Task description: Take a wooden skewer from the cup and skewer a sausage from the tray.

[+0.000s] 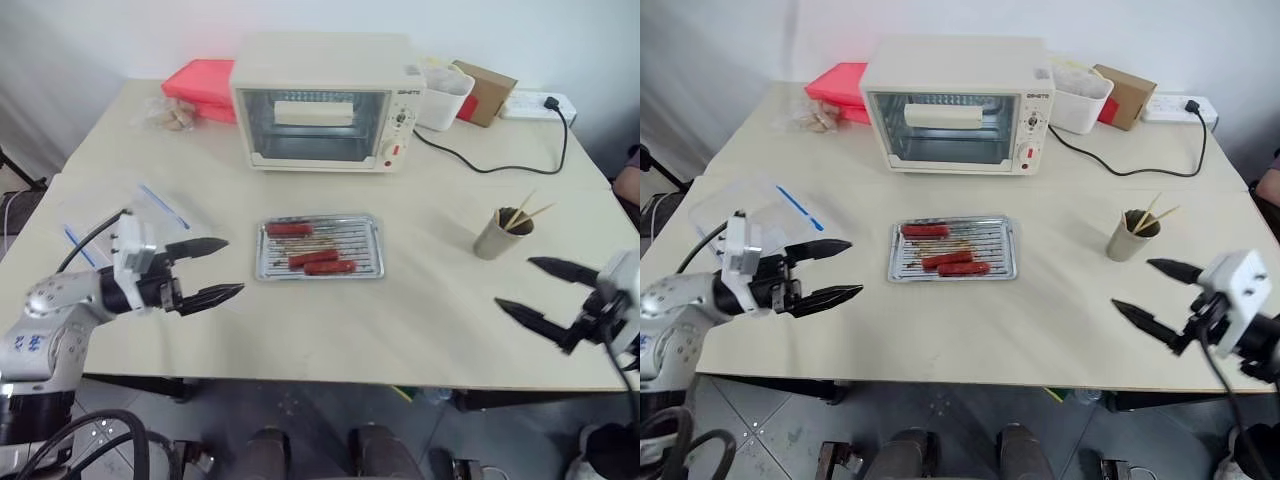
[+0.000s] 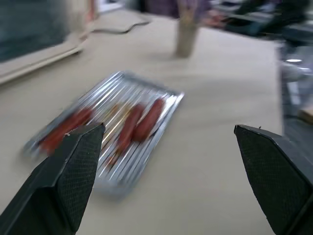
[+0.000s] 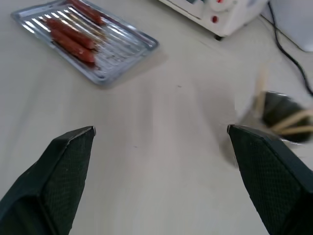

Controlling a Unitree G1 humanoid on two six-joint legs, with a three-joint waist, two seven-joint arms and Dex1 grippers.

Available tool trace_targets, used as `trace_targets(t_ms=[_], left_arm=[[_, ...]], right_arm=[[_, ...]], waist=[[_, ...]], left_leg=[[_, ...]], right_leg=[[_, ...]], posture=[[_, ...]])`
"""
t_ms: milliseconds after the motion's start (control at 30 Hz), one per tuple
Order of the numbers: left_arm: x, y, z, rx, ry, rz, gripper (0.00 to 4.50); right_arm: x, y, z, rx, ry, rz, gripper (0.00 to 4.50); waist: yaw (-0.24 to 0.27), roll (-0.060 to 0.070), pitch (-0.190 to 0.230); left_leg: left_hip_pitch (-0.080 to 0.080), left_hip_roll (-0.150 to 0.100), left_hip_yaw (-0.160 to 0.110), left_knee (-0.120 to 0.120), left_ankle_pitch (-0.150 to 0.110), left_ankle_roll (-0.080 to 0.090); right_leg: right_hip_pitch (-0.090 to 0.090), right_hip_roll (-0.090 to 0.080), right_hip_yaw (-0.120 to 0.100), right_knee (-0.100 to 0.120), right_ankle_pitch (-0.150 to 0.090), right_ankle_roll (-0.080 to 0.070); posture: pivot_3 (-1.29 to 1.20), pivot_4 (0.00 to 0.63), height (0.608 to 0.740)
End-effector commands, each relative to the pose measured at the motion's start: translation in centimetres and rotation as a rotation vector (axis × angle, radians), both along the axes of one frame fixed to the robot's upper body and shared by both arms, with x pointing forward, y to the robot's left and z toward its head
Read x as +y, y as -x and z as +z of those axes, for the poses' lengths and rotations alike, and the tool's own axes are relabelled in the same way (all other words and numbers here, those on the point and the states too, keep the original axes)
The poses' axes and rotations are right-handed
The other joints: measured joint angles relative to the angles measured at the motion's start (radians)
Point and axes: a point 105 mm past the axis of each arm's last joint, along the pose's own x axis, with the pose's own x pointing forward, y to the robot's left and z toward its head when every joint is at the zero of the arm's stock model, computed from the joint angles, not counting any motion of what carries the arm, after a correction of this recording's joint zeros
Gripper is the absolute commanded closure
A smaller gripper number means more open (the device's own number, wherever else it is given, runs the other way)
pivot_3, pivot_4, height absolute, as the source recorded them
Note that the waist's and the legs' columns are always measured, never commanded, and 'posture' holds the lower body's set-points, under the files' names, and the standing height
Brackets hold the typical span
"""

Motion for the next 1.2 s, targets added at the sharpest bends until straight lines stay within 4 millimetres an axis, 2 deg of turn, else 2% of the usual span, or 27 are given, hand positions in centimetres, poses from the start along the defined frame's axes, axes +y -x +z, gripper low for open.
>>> trace_targets(t_ms=[33, 167, 267, 400, 467, 600, 667, 800, 967, 1200], left_arm=[[-2.6, 0.6, 0.2, 0.003, 0.017, -0.136, 0.01], [-4.2, 0.3, -0.1, 0.018, 0.03, -0.199, 0.01], [-4.7, 0.0, -0.3, 0.021, 0.035, -0.216, 0.01], [-5.6, -0.3, 0.0, 0.009, 0.068, -0.217, 0.01], [-5.8, -0.5, 0.5, 0.004, 0.106, -0.204, 0.01], [-6.2, -0.6, 1.4, -0.003, 0.163, -0.204, 0.01], [-6.4, -0.5, 1.5, -0.008, 0.171, -0.213, 0.01], [-6.7, -0.2, 1.1, -0.015, 0.159, -0.223, 0.01], [-6.8, -0.2, 1.1, -0.092, 0.144, -0.19, 0.01], [-6.8, -0.2, 1.1, -0.13, 0.159, -0.157, 0.01]], right_arm=[[-2.8, -0.9, 2.6, 0.059, 0.016, -0.097, 0.0], [-5.3, -3.1, 3.9, 0.168, 0.041, -0.173, 0.0], [-7.2, -5.5, 5.1, 0.151, 0.031, -0.247, 0.0], [-8.2, -8.2, 5.6, 0.158, 0.081, -0.241, 0.0], [-8.1, -9.6, 6.4, 0.158, 0.066, -0.237, 0.0], [-7.6, -10.8, 6.7, 0.203, 0.071, -0.187, 0.0], [-6.6, -11.6, 6.8, 0.234, 0.053, -0.152, 0.0], [-5.0, -12.4, 6.2, 0.306, 0.08, -0.083, 0.0], [-3.5, -13.3, 5.8, 0.34, 0.128, -0.036, 0.0], [-3.2, -14.1, 5.1, 0.346, 0.187, -0.055, 0.0]], waist=[[-0.004, 0.0, 0.0], [-0.006, 0.001, 0.0], [-0.009, 0.002, 0.001], [-0.011, 0.004, 0.003], [-0.014, 0.005, 0.003], [-0.02, 0.006, 0.004], [-0.02, 0.006, 0.004], [-0.023, 0.006, 0.004], [-0.024, 0.006, 0.004], [-0.023, 0.006, 0.004]], left_leg=[[0.0, 0.0, 0.001, 0.0, 0.0, 0.001], [0.001, 0.001, 0.004, 0.004, -0.001, 0.002], [0.0, 0.002, 0.003, 0.005, -0.001, 0.001], [-0.003, 0.001, 0.005, 0.004, 0.001, -0.001], [-0.004, 0.001, 0.007, 0.004, 0.001, -0.002], [-0.005, 0.001, 0.011, 0.004, 0.001, -0.002], [-0.007, 0.001, 0.012, 0.004, 0.001, -0.002], [-0.013, 0.001, 0.016, 0.008, 0.001, -0.002], [-0.014, 0.001, 0.016, 0.014, 0.001, -0.002], [-0.015, 0.001, 0.016, 0.018, 0.001, -0.002]], right_leg=[[0.0, 0.0, 0.0, 0.0, 0.0, 0.0], [-0.001, 0.001, 0.001, 0.001, 0.001, 0.001], [-0.002, 0.001, 0.003, 0.001, 0.001, 0.001], [-0.005, 0.0, 0.003, 0.001, 0.001, 0.001], [-0.007, 0.0, 0.002, 0.001, 0.001, 0.001], [-0.01, 0.0, 0.002, 0.002, 0.001, 0.002], [-0.013, 0.0, 0.002, 0.003, 0.001, 0.002], [-0.022, -0.002, 0.001, 0.012, 0.001, 0.003], [-0.024, -0.002, 0.001, 0.015, 0.001, 0.003], [-0.024, -0.002, 0.001, 0.018, 0.002, 0.003]], posture=[[0.0, 0.15, 0.74], [0.0, 0.15, 0.74], [0.0, 0.15, 0.74], [0.0, 0.15, 0.74], [0.0, 0.15, 0.74], [0.0, 0.15, 0.74], [0.0, 0.15, 0.74], [0.0, 0.15, 0.74], [0.0, 0.15, 0.74], [0.0, 0.15, 0.74]])
